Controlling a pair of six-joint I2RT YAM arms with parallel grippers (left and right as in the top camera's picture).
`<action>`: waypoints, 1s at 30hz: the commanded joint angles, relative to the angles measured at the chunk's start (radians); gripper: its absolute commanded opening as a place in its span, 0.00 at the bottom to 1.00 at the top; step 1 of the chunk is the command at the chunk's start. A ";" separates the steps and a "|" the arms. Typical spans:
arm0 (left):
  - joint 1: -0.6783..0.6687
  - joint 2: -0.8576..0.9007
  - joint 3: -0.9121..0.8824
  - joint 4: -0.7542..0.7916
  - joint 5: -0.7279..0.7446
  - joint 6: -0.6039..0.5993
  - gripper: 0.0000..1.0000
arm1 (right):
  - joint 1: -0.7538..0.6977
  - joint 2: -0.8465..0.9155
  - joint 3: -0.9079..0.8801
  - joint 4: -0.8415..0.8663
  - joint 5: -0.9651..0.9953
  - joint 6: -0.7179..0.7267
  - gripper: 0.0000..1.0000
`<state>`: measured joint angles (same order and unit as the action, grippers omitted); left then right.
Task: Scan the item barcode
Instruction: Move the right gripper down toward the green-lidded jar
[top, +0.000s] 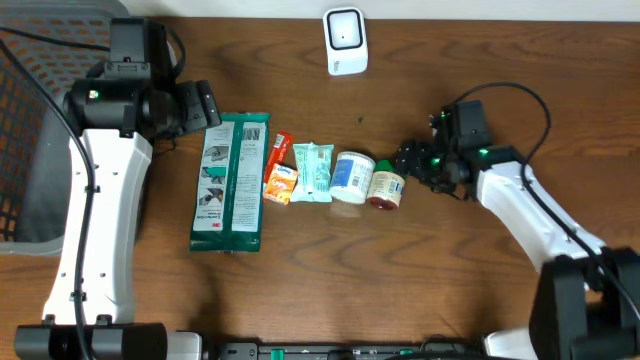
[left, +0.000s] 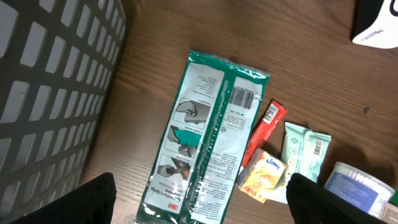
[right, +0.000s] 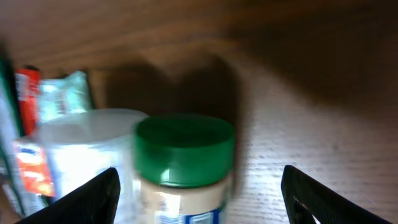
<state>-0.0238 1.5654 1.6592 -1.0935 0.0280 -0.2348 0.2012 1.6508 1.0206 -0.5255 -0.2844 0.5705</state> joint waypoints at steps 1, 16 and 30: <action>0.003 0.008 -0.002 -0.002 0.007 0.006 0.87 | 0.000 0.045 0.102 -0.087 -0.003 0.030 0.79; 0.003 0.008 -0.002 -0.002 0.007 0.006 0.87 | -0.001 0.369 0.732 -0.702 0.040 -0.097 0.89; 0.003 0.008 -0.002 -0.002 0.007 0.006 0.87 | 0.028 0.545 0.731 -0.721 0.003 -0.097 0.97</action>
<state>-0.0238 1.5654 1.6592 -1.0935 0.0280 -0.2348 0.2153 2.1826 1.7470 -1.2419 -0.2676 0.4854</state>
